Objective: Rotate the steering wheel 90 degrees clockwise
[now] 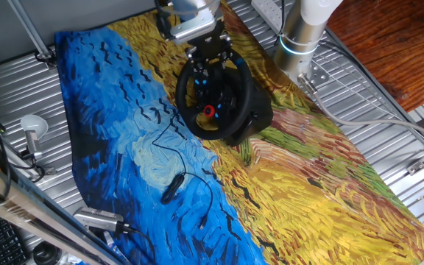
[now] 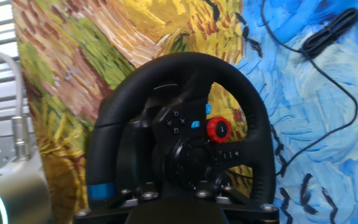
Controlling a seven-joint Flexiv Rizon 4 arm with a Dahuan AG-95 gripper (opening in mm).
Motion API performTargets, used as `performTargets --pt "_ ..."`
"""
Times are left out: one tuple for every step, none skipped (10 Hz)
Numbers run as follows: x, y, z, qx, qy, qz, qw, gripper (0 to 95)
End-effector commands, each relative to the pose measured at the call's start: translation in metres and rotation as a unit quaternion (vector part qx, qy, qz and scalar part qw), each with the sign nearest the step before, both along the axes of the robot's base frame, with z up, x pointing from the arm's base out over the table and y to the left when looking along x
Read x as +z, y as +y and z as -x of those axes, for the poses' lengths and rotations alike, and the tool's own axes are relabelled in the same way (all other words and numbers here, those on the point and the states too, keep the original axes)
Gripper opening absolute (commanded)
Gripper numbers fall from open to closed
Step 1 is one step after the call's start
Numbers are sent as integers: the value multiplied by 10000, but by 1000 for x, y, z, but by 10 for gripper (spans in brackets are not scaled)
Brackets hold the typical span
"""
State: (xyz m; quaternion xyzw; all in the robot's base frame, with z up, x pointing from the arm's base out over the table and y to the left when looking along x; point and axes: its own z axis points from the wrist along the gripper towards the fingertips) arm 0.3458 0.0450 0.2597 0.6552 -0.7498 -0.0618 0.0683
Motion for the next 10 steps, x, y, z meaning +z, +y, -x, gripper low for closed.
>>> performTargets --pt "-12 -4 -2 -75 99 11 9999 380" --pt "-16 -5 -2 -84 101 23 9999 380" --pt "-19 -6 -2 -102 100 3 9999 380" --pt "-20 -5 -2 -108 101 14 9999 380" --pt "-21 -4 -2 -116 100 38 9999 380" --pt "-21 -3 -2 -164 101 45 9998 380" --pt "-23 -1 -1 -212 96 54 9997 380" --pt "-27 0 -1 -221 96 38 9997 190" --pt "-32 0 -1 -196 98 19 9998 190" --pt "-33 0 -1 -175 101 -13 9998 190"
